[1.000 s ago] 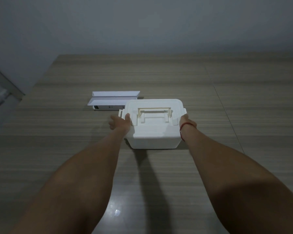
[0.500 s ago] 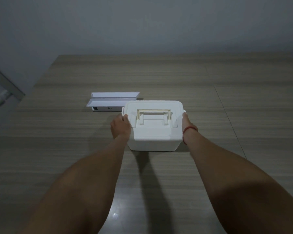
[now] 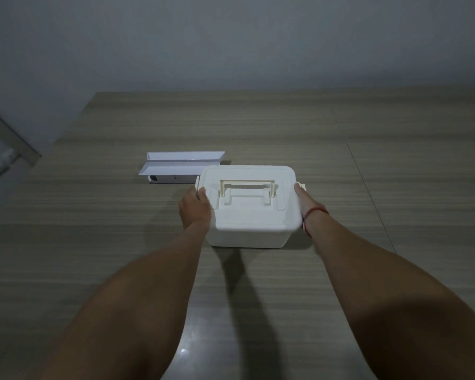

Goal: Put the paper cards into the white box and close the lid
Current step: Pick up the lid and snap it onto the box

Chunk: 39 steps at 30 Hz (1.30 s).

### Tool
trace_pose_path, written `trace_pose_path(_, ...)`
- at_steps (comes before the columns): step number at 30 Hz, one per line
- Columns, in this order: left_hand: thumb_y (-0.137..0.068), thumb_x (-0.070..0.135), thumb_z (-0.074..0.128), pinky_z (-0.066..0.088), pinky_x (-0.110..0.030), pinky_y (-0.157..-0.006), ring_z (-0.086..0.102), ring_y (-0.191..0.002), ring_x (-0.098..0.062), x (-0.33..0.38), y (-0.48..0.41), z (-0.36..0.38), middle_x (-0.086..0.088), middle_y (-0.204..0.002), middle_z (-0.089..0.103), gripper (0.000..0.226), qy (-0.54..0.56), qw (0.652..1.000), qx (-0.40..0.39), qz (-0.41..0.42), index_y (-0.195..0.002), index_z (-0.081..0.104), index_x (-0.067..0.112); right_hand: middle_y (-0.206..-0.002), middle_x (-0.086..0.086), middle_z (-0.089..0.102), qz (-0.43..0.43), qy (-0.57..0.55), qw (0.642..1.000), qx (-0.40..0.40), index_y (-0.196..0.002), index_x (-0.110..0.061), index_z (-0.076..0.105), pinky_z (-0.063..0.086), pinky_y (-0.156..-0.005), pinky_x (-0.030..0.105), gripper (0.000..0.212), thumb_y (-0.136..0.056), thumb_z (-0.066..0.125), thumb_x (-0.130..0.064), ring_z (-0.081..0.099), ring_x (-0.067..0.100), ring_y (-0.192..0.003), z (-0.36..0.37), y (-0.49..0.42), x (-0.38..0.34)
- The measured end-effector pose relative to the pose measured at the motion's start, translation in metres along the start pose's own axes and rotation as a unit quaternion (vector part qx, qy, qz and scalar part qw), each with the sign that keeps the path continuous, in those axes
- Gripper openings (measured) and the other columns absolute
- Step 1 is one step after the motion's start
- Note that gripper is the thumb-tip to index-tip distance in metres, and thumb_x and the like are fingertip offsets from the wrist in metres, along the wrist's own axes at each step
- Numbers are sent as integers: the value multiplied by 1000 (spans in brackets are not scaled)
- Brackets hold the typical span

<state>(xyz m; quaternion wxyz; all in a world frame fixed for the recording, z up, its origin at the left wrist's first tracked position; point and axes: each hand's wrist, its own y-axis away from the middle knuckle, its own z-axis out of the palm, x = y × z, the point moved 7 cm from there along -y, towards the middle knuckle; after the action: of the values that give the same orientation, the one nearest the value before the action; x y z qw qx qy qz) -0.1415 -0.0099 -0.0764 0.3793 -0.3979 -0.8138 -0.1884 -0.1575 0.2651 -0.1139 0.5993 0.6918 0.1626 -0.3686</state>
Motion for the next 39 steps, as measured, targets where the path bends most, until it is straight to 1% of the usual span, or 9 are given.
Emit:
trace_pose_path(3, -99, 21, 43, 44, -38, -77, 61, -99, -39, -1, 0, 1, -27, -102, 64, 35, -3, 1000, -5, 1, -98, 61, -9, -132, 18, 58, -89, 112, 981, 133, -126, 2, 53, 46, -99, 35, 67, -81, 68, -45, 59, 33, -119, -13, 12, -18)
trace_pose_path(8, -100, 21, 42, 46, -42, -92, 58, -113, -38, 1, 3, 0, -26, -119, 63, 37, 1, 1000, 5, -4, -118, 60, -6, -132, 23, 56, -170, 203, 949, 171, -127, 1, 54, 45, -97, 39, 46, -95, 55, -32, 54, 38, -122, -1, 21, -23)
trace_pose_path(13, -99, 21, 44, 46, -41, -95, 57, -118, -36, 4, 4, -3, -23, -126, 62, 38, 3, 1000, 16, -21, -124, 58, -3, -128, 23, 60, -200, 237, 929, 203, -122, -1, 61, 46, -96, 39, 32, -98, 51, -21, 56, 39, -119, 4, 23, -32)
trace_pose_path(16, -97, 34, 45, 47, -42, -95, 57, -118, -38, 1, 1, -1, -21, -129, 60, 45, 15, 994, 1, -110, -127, 58, 2, -130, 20, 59, -175, 207, 942, 200, -122, -4, 60, 45, -97, 40, 41, -96, 50, -34, 56, 37, -120, 6, 20, -30)
trace_pose_path(20, -81, 71, 46, 45, -44, -100, 56, -120, -37, 3, -1, 10, -19, -133, 56, 87, 26, 977, -43, -209, -132, 50, 1, -130, 14, 58, -141, 222, 944, 197, -124, -7, 54, 39, -101, 43, 83, -73, 54, -73, 54, 34, -121, 24, 19, -30)
trace_pose_path(22, -77, 69, 54, 46, -44, -101, 54, -122, -37, -1, -1, 11, -18, -136, 54, 88, 8, 980, -61, -188, -135, 47, 3, -138, 13, 51, -127, 239, 944, 188, -131, -8, 47, 34, -106, 45, 92, -67, 59, -74, 46, 32, -129, 29, 17, -29)
trace_pose_path(26, -81, 61, 54, 47, -44, -100, 53, -123, -34, -15, -1, 14, -17, -136, 54, 78, 10, 991, -96, -96, -133, 46, 4, -145, 14, 41, -160, 265, 938, 155, -138, -7, 37, 33, -109, 46, 85, -74, 63, -58, 37, 32, -136, 30, 14, -25)
trace_pose_path(31, -72, 66, 62, 47, -43, -101, 51, -126, -32, -9, 6, 14, -16, -137, 51, 94, -53, 995, -89, -7, -138, 40, 3, -154, 16, 29, -248, 363, 887, 145, -148, -2, 20, 31, -113, 43, 85, -86, 59, -45, 29, 32, -142, 28, 13, -16)
trace_pose_path(39, -73, 64, 63, 46, -41, -101, 51, -126, -31, 4, -14, 24, -14, -137, 51, 92, -79, 994, -59, 44, -140, 38, 4, -143, 16, 42, -284, 366, 869, 172, -134, 0, 37, 40, -103, 42, 68, -87, 60, -44, 40, 33, -133, 37, -5, -40)
